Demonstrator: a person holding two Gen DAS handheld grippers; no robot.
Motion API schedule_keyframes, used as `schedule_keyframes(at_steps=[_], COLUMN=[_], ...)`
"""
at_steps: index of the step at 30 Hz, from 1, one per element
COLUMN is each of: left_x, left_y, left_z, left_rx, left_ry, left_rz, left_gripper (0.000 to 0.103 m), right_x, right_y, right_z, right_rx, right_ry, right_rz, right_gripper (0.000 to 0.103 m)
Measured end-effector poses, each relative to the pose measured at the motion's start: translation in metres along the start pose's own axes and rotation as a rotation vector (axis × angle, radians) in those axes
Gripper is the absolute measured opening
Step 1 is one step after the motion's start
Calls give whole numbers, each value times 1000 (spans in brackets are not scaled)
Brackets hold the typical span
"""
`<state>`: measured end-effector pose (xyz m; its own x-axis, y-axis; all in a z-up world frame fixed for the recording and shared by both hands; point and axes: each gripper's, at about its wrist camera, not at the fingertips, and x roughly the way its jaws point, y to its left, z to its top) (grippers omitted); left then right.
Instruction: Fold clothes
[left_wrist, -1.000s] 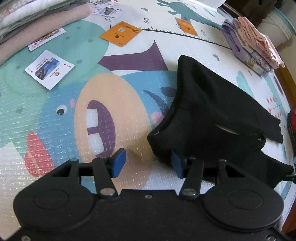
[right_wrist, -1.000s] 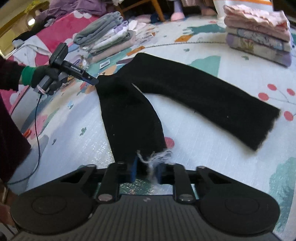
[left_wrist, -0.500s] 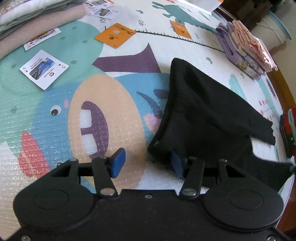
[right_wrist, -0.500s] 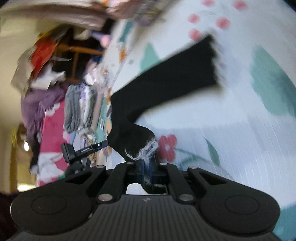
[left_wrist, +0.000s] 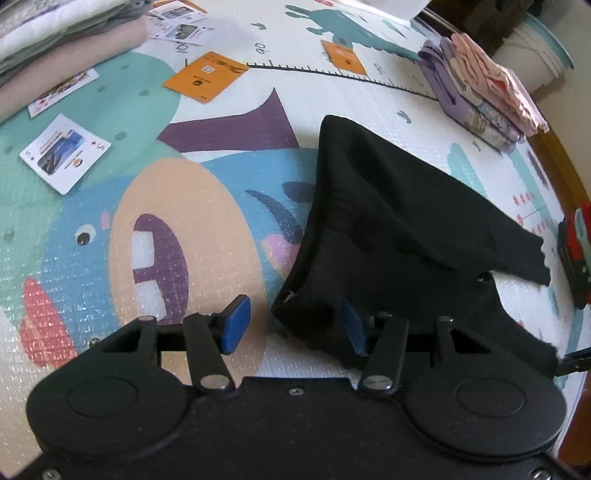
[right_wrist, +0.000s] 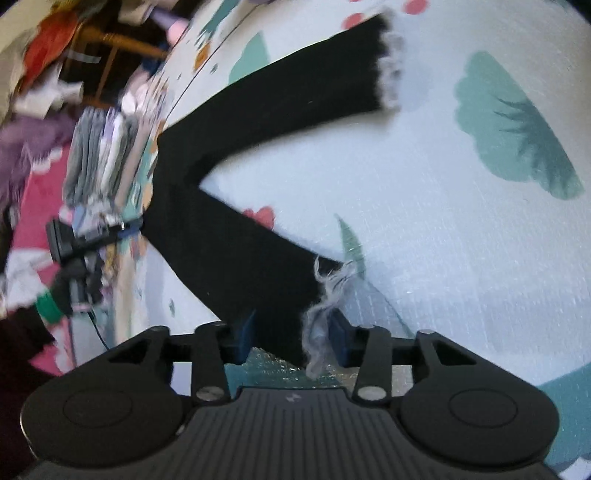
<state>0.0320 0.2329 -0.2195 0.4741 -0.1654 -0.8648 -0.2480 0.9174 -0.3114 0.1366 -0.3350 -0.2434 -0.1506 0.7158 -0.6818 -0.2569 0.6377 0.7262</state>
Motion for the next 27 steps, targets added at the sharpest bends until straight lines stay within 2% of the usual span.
schedule_keyframes(at_steps=[1, 7, 10, 13, 15, 17, 19, 21, 25, 27], left_x=[-1, -7, -10, -12, -12, -10, -6, -1, 9, 15], left_y=[0, -7, -17, -33, -45, -56, -67, -78, -98, -107], left_z=[1, 3, 2, 2, 0, -3, -6, -10, -14, -12], left_rx=[2, 48, 107, 195, 252, 301, 347, 397, 494, 542], left_ry=[-7, -36, -49, -60, -60, -54, -38, -22, -8, -4], left_rz=[4, 3, -8, -27, -53, -78, -106, -120, -141, -152], left_gripper=[53, 53, 53, 53, 53, 53, 52, 49, 48, 48], right_x=[3, 14, 8, 1, -2, -8, -12, -12, -4, 3], right_y=[1, -8, -12, -12, -10, -8, -7, 2, 31, 40], right_z=[-1, -12, -10, -7, -3, 2, 6, 9, 11, 11], right_rx=[-6, 23, 50, 2, -40, -59, -80, -138, -311, -375], right_ry=[21, 169, 153, 166, 175, 148, 111, 69, -2, 0], right_rz=[11, 51, 70, 45, 18, -2, -21, -48, -108, -131], right_gripper=[6, 7, 10, 11, 14, 23, 26, 31, 34, 37])
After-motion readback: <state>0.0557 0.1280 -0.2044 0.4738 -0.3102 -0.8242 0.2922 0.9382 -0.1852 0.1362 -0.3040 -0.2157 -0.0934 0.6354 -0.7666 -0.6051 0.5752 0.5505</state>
